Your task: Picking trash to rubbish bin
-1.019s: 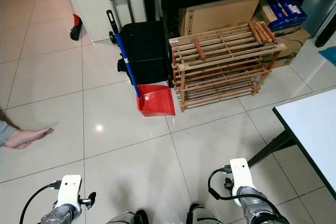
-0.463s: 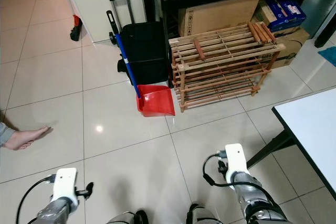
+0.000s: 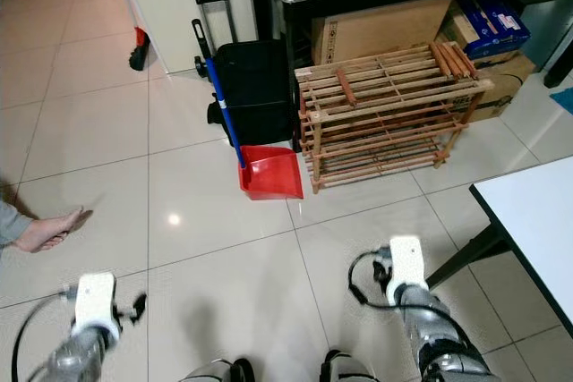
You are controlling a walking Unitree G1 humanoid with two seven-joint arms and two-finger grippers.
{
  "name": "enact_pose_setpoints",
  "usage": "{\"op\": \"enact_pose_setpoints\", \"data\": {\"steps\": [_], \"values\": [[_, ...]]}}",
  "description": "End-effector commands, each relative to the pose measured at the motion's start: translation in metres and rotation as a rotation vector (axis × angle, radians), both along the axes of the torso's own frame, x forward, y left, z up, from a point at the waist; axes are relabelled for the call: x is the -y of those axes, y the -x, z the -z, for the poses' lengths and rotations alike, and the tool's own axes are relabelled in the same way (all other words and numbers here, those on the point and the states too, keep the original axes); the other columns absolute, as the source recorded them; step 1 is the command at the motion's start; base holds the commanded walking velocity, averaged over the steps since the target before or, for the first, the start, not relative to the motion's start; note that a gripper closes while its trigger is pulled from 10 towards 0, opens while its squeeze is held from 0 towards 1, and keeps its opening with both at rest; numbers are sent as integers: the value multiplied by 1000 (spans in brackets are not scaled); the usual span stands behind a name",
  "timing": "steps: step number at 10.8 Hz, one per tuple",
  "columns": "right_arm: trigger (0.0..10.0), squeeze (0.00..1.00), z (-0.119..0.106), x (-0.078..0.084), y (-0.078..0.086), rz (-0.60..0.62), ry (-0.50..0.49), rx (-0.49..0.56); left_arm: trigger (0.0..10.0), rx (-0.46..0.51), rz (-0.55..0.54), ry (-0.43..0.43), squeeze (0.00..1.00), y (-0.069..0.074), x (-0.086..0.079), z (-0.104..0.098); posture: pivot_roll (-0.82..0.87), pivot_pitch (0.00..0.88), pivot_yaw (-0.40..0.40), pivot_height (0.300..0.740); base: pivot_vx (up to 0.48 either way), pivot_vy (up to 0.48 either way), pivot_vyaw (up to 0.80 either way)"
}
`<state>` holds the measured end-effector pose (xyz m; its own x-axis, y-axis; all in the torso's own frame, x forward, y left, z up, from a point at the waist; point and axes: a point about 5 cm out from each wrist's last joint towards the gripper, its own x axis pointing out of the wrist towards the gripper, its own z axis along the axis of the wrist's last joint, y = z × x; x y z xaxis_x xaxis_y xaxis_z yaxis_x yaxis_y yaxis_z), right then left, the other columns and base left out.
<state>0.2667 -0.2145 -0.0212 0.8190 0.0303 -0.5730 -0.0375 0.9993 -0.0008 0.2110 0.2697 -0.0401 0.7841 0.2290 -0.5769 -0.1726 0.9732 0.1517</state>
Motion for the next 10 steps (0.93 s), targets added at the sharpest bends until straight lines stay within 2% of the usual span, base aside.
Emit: {"op": "enact_pose_setpoints", "data": {"steps": [1, 3, 5, 10], "values": [[10000, 0, -4, 1, -4, 15, -15, 34, 10000, 5, -13, -5, 0, 2, -5, -1, -135, 98, 79, 740, 0, 0, 0], [10000, 0, -12, 4, -10, 43, -36, 86, 10000, 73, 4, -4, 0, -12, -5, -12, -136, 85, 93, 740, 0, 0, 0], [10000, 0, -13, 2, -11, 47, -43, 94, 10000, 68, 0, -9, 0, -14, -6, -13, -135, 72, 95, 740, 0, 0, 0], [10000, 0, 5, -2, 4, 30, -6, -21, 10000, -63, -130, -12, 0, 13, -16, 5, -139, 63, 91, 740, 0, 0, 0]]}}
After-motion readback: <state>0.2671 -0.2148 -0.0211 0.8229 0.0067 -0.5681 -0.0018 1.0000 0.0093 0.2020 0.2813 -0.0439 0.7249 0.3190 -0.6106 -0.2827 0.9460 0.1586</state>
